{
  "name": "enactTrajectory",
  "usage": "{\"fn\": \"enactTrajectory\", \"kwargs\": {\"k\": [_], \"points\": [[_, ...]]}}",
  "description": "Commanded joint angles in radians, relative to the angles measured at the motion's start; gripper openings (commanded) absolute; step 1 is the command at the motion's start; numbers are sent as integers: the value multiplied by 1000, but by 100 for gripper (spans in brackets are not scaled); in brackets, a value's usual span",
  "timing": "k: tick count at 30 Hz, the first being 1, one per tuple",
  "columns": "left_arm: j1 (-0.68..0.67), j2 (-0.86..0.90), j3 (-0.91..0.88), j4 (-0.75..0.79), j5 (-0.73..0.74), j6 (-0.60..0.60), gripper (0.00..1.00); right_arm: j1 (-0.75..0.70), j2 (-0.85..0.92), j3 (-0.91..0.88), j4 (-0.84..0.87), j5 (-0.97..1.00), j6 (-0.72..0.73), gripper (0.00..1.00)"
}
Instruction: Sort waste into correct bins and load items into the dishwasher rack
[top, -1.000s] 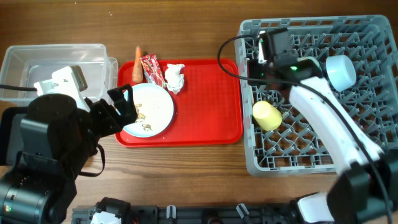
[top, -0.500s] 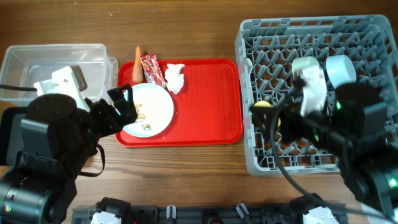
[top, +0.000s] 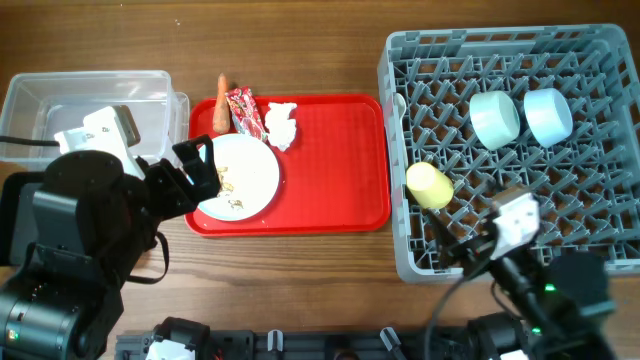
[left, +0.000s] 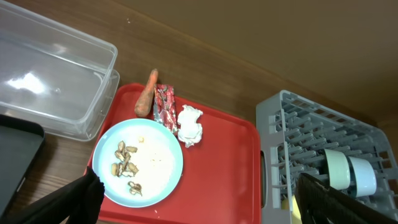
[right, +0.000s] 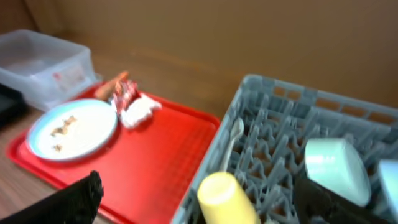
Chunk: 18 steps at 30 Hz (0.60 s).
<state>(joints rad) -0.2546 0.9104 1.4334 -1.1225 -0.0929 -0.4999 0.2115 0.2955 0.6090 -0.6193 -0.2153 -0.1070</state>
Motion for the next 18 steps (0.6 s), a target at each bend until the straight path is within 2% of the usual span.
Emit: {"fn": "enactTrajectory", "kwargs": {"k": [1, 6, 10, 18], "points": [[6, -4, 0, 2, -13, -2, 100, -23, -136, -236, 106, -13, -21, 100], [6, -4, 0, 3, -13, -3, 100, -23, -294, -485, 383, -34, -21, 100], [6, -4, 0, 3, -13, -2, 100, -23, -293, -595, 630, -97, -23, 100], [6, -4, 0, 2, -13, -3, 100, -23, -288, -604, 648, -97, -24, 100]]}}
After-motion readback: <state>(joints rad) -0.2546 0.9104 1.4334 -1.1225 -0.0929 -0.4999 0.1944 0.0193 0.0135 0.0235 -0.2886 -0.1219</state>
